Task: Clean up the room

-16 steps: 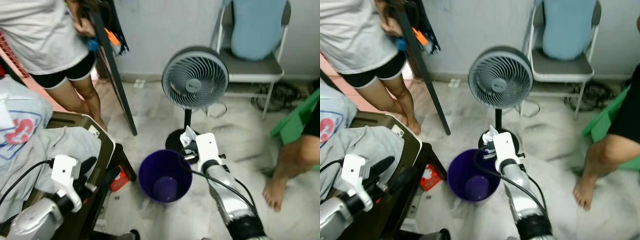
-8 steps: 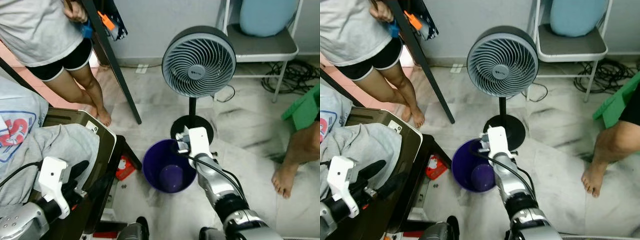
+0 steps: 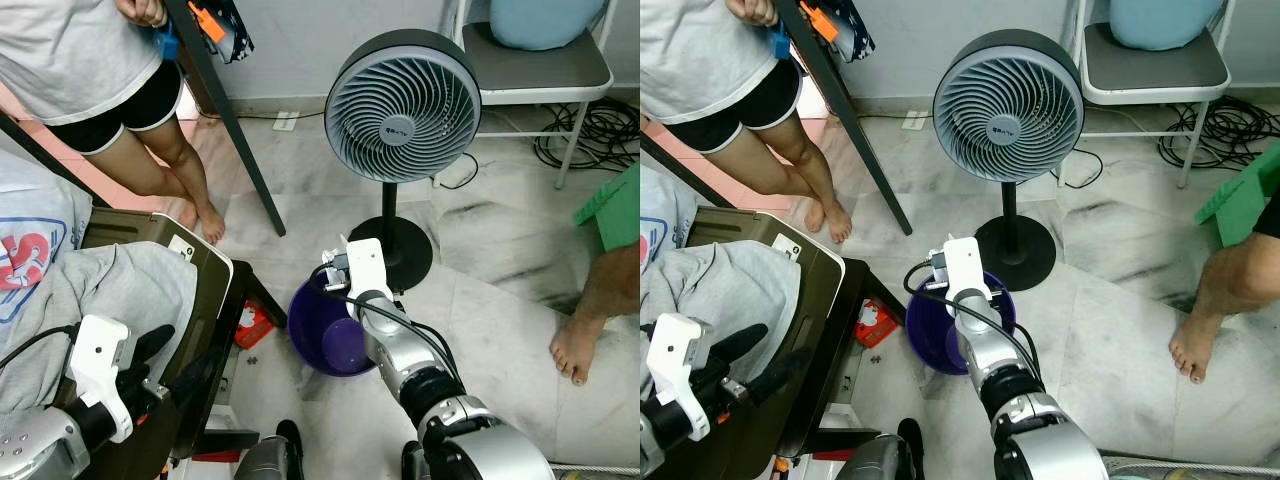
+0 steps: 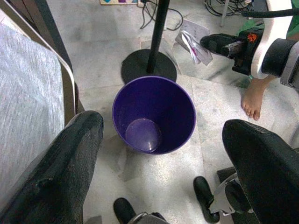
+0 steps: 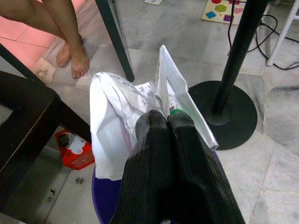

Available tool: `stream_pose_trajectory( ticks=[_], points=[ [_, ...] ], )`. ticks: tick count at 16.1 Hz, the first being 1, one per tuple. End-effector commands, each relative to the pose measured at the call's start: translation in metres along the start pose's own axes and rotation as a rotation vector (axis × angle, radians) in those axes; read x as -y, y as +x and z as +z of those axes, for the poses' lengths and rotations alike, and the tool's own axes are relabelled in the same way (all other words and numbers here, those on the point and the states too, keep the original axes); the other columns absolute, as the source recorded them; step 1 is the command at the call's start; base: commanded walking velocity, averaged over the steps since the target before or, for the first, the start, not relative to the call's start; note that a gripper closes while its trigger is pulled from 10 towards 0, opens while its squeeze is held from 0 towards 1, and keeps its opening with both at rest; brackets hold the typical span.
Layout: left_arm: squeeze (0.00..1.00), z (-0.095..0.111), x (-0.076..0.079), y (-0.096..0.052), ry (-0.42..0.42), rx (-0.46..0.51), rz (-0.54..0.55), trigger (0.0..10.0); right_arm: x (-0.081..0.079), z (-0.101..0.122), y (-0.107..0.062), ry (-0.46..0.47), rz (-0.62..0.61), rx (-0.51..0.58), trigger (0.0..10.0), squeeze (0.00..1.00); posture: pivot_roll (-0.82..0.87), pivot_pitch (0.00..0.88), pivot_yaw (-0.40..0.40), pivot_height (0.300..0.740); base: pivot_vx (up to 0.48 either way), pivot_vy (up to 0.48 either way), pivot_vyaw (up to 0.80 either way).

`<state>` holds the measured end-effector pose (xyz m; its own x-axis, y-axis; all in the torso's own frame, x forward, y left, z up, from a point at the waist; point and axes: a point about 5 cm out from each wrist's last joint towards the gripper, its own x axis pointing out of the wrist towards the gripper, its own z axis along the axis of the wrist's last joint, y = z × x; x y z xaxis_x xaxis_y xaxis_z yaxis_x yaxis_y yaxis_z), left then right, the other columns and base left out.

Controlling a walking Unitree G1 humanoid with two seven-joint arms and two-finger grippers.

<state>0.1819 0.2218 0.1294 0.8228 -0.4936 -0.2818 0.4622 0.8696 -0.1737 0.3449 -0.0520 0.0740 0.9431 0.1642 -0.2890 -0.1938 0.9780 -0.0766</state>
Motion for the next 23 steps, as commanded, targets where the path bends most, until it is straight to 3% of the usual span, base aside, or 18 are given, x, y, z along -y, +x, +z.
stream_pose_trajectory(
  ticks=[1, 3, 8, 13, 16, 18, 20, 23],
  points=[
    [0.00, 0.002, -0.005, -0.006, 0.015, -0.018, 0.029, 10.0, -0.013, -0.001, -0.001, 0.018, 0.019, -0.010, 10.0, 0.00, 0.16, 0.308, 0.187, 0.740, 0.000, 0.000, 0.00],
    [0.00, 0.002, -0.005, -0.005, 0.014, -0.019, 0.028, 10.0, -0.008, -0.004, -0.001, 0.026, -0.002, -0.019, 10.0, 0.98, 0.15, 0.305, 0.187, 0.740, 0.000, 0.000, 0.00],
    [0.00, 0.002, -0.002, 0.001, 0.008, -0.006, 0.023, 10.0, 0.002, -0.003, 0.001, 0.032, -0.037, -0.015, 10.0, 1.00, 0.14, 0.295, 0.182, 0.740, 0.000, 0.000, 0.00],
    [0.00, 0.010, -0.003, 0.012, -0.002, 0.056, 0.050, 10.0, 0.004, 0.009, 0.001, 0.042, -0.034, 0.063, 10.0, 1.00, 0.12, 0.269, 0.164, 0.740, 0.000, 0.000, 0.00],
    [0.00, 0.017, 0.002, 0.031, -0.026, 0.128, 0.044, 10.0, 0.024, 0.008, -0.009, 0.055, -0.051, 0.116, 10.0, 1.00, 0.06, 0.235, 0.135, 0.740, 0.000, 0.000, 0.00],
    [0.00, 0.020, 0.006, 0.047, -0.035, 0.177, 0.057, 10.0, 0.046, 0.012, -0.023, 0.032, -0.091, 0.173, 10.0, 1.00, 0.00, 0.207, 0.121, 0.740, 0.000, 0.000, 0.00],
    [0.00, 0.028, 0.013, 0.062, -0.095, 0.254, 0.089, 10.0, 0.071, 0.017, -0.044, 0.040, -0.140, 0.201, 10.0, 1.00, -0.05, 0.168, 0.109, 0.740, 0.000, 0.000, 0.00],
    [0.00, 0.041, 0.014, 0.076, -0.104, 0.344, 0.145, 10.0, 0.089, 0.017, -0.063, 0.016, -0.165, 0.226, 10.0, 1.00, -0.09, 0.127, 0.105, 0.740, 0.000, 0.000, 0.00]
  ],
)
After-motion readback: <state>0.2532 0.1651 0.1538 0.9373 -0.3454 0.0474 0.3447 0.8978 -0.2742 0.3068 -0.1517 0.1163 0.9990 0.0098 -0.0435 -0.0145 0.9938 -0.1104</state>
